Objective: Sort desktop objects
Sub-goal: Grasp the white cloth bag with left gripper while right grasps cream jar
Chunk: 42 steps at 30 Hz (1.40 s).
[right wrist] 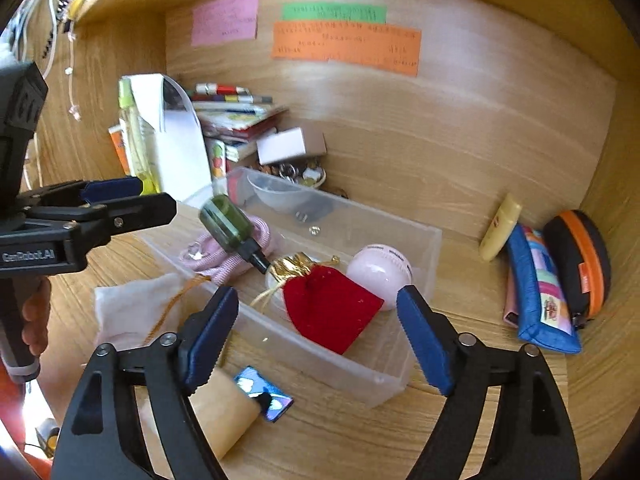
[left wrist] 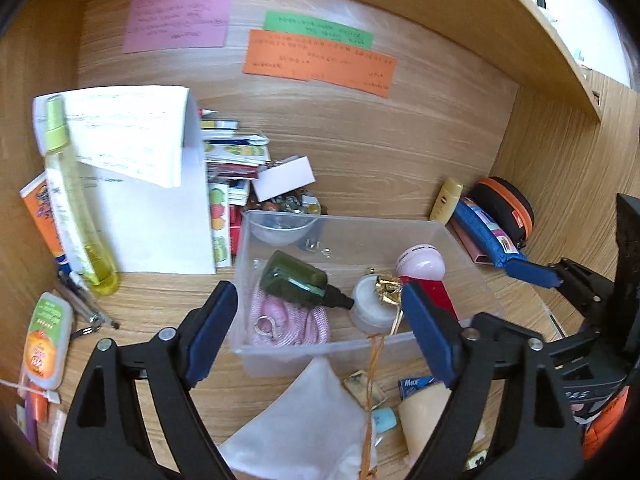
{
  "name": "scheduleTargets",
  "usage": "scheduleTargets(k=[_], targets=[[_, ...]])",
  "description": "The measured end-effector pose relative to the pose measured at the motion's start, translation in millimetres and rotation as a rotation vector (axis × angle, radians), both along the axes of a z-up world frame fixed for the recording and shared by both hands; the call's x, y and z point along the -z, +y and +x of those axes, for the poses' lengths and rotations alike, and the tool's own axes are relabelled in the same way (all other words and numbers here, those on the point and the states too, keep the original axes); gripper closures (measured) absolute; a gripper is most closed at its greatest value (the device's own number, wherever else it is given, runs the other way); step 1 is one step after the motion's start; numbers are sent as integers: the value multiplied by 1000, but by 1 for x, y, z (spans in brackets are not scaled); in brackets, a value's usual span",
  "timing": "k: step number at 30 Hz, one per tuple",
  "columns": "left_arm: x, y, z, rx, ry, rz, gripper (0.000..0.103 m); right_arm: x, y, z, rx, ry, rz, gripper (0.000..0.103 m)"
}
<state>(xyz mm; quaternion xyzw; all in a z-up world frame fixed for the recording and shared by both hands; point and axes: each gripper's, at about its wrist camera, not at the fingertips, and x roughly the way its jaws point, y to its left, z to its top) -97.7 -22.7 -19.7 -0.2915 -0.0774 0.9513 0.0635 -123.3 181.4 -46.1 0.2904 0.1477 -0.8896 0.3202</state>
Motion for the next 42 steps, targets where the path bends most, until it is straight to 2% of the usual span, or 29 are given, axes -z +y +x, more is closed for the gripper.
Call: scheduleTargets(k=[8, 16, 25, 30, 36, 39, 42], targets=[[16, -20, 23, -35, -39, -5, 14, -4, -3, 27, -40, -13, -26, 17], [39, -30, 53, -35, -107, -18, 10, 14, -5, 55, -66, -40, 3, 16], [68, -30, 67, 20, -203, -40, 9, 40, -2, 60, -42, -144, 2, 16], [78, -22, 78, 120, -232, -14, 9, 53, 6, 65, -14, -176, 26, 16], [87, -3, 74, 180, -258, -65, 9, 57, 11, 66, -19, -211, 11, 16], [97, 4, 62, 155, -301, -117, 9, 62, 9, 63, -28, -240, 10, 16], [101, 8, 54, 132, -312, -130, 9, 67, 5, 58, -34, -250, 31, 16]])
